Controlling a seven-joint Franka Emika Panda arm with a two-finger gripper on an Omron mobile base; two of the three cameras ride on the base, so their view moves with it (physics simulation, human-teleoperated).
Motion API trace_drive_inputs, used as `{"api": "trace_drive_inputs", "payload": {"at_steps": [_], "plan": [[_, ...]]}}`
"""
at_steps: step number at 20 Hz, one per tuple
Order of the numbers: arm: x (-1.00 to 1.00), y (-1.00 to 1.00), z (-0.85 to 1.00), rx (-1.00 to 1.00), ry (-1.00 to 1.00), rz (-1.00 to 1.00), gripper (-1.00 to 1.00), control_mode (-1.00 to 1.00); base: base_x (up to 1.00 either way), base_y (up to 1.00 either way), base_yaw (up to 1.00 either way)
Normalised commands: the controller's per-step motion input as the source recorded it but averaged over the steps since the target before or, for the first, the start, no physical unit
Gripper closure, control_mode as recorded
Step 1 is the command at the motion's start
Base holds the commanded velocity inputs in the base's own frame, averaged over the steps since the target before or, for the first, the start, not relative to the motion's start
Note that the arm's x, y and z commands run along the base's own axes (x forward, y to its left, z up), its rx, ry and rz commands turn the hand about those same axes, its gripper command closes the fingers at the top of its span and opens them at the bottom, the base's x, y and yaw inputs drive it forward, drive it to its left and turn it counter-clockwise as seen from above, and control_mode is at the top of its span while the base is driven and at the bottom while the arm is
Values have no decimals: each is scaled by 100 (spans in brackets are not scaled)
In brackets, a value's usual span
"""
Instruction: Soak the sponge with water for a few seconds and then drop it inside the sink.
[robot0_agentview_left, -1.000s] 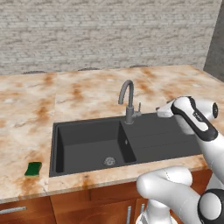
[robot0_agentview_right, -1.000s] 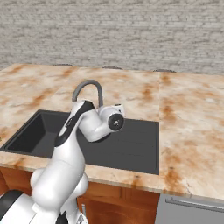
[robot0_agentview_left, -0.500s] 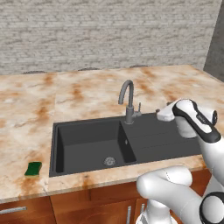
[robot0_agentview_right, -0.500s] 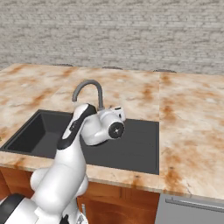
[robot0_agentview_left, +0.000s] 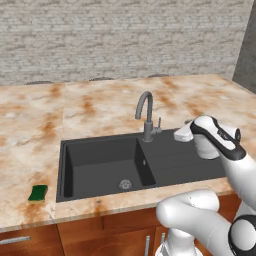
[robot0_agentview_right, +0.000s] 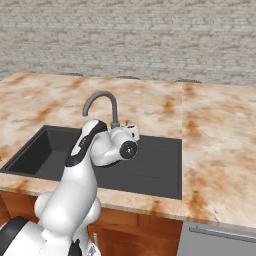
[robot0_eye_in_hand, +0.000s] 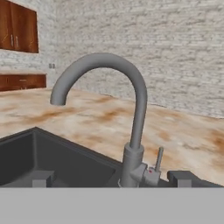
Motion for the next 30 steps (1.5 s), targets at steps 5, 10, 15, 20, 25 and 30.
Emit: {"api": "trace_drive_inputs", "payload": {"at_steps": [5,10,15,20,25,30], "plan": [[22,8,-8,0,4,0,-100,-100,0,0,0],[22,1,-32,0,-1,0,-100,-100,0,0,0],[19,1,-30,0,-2,0,-100,-100,0,0,0],[23,0,-21,0,-6,0,-100,-100,0,0,0],[19,0,-4,0,-8,0,-100,-100,0,0,0],[20,5,-3,0,-1,0,-100,-100,0,0,0]]}}
